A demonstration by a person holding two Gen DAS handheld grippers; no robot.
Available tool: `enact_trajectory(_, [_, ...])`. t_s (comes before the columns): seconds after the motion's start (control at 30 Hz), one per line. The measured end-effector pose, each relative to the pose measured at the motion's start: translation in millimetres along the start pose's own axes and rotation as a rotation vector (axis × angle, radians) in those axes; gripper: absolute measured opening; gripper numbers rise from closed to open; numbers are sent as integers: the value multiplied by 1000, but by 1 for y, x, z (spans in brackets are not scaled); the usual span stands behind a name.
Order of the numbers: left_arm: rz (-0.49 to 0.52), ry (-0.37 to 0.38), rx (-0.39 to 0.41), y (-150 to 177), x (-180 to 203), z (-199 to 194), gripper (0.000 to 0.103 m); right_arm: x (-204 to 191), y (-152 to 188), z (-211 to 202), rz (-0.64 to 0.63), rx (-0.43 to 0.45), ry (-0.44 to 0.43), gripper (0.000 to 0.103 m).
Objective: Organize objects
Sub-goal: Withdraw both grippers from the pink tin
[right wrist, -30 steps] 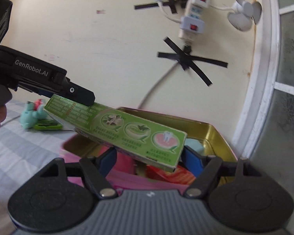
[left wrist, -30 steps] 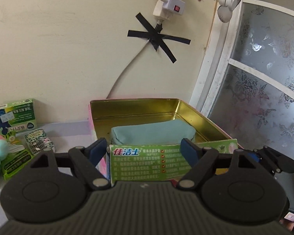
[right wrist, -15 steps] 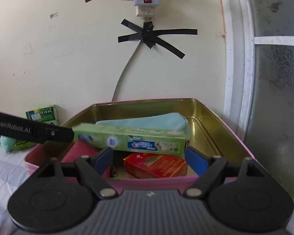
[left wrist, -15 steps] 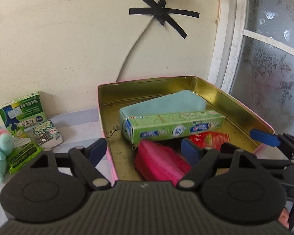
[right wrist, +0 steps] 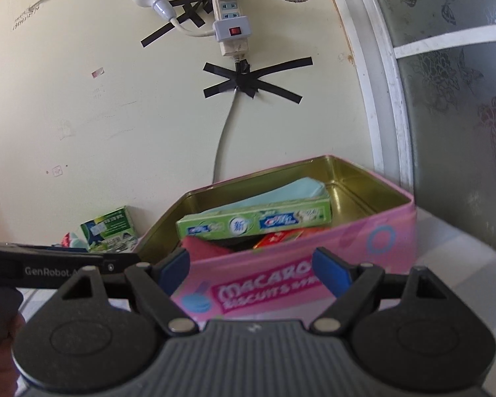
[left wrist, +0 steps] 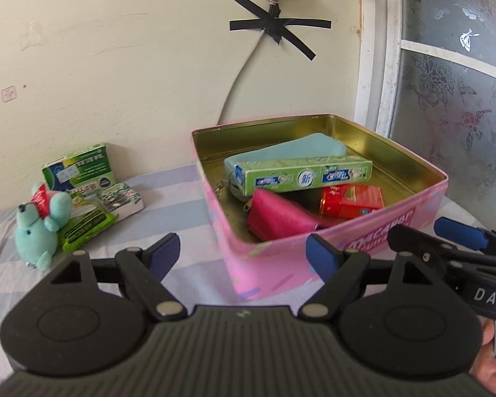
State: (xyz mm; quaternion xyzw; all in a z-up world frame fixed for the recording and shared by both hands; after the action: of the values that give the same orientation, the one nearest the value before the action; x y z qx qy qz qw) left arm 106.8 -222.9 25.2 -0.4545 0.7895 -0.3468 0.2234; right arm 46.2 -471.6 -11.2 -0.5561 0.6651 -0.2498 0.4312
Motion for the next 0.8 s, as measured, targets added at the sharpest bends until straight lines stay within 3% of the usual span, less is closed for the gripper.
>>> enact_trajectory(0.23, [-24,-40,1,27,-24,-12,85,-24,25,-3,57,-73,-67,84])
enact_trajectory(0.5, [-66,-98,-26,58,-61,-9,91,-59,51,8,20,-163,-79,84])
enact_trajectory(0.8, [-123,-132,-64,88,-99,-1,91,-89,70,24,-25,-247,-80,83])
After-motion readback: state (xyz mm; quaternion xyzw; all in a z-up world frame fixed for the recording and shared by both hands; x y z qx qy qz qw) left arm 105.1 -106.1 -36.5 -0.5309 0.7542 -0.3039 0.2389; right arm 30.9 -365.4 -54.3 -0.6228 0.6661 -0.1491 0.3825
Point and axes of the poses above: each gripper's, at about its wrist camera, not at the fingertips, and z roughly the way its jaws point, x to its right, y to its underside, the point moved 5 cm from there along z, roughly the way its jaws point, and after that the axes turned 10 degrees about -x, right-handed, at the moved point
